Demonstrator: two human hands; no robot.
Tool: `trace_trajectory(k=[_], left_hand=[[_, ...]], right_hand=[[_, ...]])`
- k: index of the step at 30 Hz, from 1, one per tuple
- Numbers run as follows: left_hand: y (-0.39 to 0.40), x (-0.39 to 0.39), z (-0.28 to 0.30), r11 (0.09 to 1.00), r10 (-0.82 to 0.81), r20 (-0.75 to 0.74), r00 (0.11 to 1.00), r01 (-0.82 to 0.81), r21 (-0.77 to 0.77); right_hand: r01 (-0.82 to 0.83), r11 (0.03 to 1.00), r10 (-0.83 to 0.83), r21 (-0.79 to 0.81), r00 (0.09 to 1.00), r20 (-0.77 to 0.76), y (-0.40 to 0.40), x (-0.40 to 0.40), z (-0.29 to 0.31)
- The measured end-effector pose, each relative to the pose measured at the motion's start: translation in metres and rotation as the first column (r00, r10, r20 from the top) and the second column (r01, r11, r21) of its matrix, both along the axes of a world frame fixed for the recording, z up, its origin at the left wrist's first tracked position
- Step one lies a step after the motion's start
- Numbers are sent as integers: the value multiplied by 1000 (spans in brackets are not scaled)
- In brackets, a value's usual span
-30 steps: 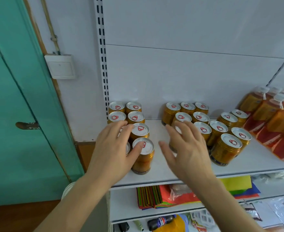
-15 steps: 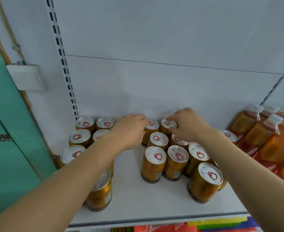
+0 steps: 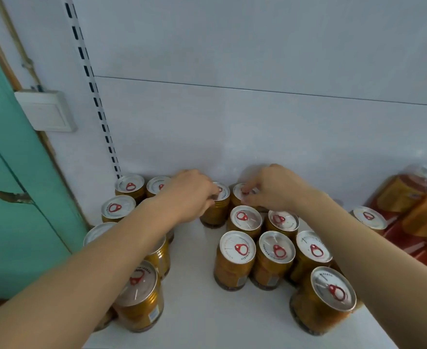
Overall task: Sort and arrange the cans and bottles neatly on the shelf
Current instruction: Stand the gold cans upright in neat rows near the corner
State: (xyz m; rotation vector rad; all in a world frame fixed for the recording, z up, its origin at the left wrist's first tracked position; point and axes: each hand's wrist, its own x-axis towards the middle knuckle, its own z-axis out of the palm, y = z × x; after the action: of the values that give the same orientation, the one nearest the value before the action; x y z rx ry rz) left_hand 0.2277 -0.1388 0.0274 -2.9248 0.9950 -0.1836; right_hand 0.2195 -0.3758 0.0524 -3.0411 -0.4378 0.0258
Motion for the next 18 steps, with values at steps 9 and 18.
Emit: trace_trajectory(k=[9, 18], left_hand=[[26, 2, 4, 994, 78, 1, 997, -77, -75], [37, 3, 1, 985, 120, -53, 991, -125, -122]], right_hand=[[41, 999, -41, 36, 999, 18, 40, 12, -5], [6, 996, -12, 86, 998, 66, 45, 11, -12]])
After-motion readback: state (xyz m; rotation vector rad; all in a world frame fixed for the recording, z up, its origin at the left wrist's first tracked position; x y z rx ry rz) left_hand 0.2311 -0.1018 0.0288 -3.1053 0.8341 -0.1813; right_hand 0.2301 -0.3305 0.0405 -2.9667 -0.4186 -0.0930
